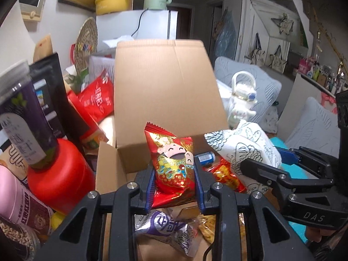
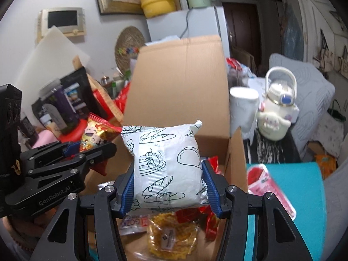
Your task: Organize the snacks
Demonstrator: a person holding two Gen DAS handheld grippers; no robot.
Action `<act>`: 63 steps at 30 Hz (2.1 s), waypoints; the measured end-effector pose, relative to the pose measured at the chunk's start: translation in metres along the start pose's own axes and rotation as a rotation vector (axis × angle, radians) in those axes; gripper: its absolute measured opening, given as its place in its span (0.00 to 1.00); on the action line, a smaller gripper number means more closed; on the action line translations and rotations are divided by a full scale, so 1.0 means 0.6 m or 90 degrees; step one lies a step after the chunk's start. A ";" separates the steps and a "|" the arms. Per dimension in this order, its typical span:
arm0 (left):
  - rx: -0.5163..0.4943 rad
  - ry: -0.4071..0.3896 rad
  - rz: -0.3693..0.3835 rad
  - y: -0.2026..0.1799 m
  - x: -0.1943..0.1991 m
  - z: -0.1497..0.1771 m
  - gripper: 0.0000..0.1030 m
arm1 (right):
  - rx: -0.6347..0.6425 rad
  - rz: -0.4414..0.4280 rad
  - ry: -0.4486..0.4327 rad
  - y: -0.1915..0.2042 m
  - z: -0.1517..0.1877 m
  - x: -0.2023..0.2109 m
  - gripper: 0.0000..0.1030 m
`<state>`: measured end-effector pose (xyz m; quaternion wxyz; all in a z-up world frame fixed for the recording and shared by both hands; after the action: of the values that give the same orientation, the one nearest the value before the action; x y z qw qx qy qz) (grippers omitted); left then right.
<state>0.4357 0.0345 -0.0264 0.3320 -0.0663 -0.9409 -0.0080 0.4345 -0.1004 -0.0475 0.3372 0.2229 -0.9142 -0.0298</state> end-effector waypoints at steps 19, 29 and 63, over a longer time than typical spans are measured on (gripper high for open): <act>-0.001 0.111 -0.037 0.025 -0.082 0.041 0.29 | -0.020 -0.004 0.089 -0.004 0.035 -0.074 0.54; -0.008 0.153 -0.046 0.022 -0.099 0.054 0.29 | -0.019 -0.025 0.125 0.005 0.049 -0.092 0.55; -0.023 0.147 -0.083 0.005 -0.067 0.041 0.31 | -0.018 0.011 0.116 0.003 0.037 -0.047 0.61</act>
<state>0.4516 0.0344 -0.0708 0.4356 -0.0099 -0.8985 -0.0539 0.4390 -0.0889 -0.0815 0.4224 0.2120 -0.8811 -0.0191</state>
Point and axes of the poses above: each gripper's, at about its wrist camera, not at the fingertips, and x roughly against the way its jaws point, y to its left, z to its underside, the point moved 5 cm from there along -x, roughly the way its jaws point, and after that the axes turned 2 degrees about -z, right-handed, at the moved point
